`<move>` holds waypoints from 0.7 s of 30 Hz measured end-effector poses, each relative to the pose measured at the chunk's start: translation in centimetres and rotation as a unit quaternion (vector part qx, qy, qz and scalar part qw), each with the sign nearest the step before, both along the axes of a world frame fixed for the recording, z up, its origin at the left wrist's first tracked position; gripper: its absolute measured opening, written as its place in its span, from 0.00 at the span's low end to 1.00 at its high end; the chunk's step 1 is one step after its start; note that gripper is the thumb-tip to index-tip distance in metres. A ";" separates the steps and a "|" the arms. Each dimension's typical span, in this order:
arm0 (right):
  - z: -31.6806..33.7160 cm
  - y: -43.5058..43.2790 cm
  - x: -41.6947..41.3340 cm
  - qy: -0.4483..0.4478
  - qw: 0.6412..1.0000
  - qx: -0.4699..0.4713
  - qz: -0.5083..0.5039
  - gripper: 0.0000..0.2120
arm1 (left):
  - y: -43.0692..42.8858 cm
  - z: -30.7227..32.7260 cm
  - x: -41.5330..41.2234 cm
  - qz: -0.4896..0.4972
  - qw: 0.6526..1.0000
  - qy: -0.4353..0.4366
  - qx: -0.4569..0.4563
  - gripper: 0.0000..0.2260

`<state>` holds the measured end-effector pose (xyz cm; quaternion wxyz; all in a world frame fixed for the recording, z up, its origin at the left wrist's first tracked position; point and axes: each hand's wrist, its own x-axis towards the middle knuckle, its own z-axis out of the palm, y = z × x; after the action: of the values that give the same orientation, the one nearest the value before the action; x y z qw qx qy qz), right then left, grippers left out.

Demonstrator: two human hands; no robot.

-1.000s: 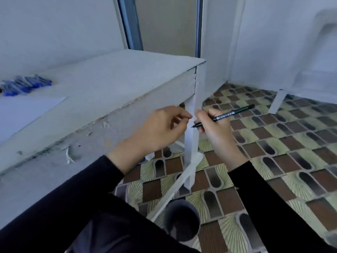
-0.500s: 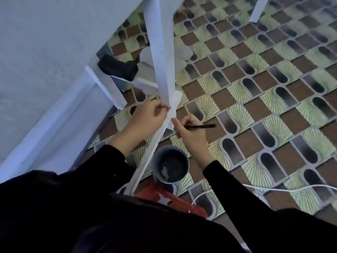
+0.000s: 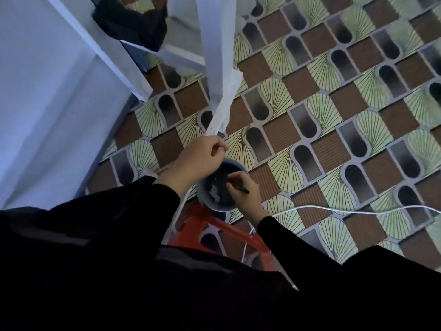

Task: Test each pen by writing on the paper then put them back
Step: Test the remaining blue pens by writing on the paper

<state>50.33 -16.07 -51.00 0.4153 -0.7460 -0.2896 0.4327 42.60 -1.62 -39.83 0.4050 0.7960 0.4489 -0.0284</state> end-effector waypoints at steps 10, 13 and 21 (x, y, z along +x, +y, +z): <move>-2.8 -0.9 -1.2 -0.033 0.991 -0.125 0.035 0.10 | -0.8 -0.9 -0.5 -0.037 0.998 0.019 -0.038 0.08; -4.0 -1.3 -1.2 -0.044 0.987 -0.151 0.027 0.07 | -0.8 -0.8 -0.4 -0.039 0.998 0.019 -0.038 0.08; -6.0 -1.2 -0.9 -0.071 0.977 -0.188 0.068 0.02 | -0.8 -0.7 -0.5 -0.045 0.998 0.022 -0.033 0.09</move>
<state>49.44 -17.23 -57.01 0.2157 -0.8183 -0.2820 0.4521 42.06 -2.41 -40.53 0.4189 0.8011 0.4202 -0.0792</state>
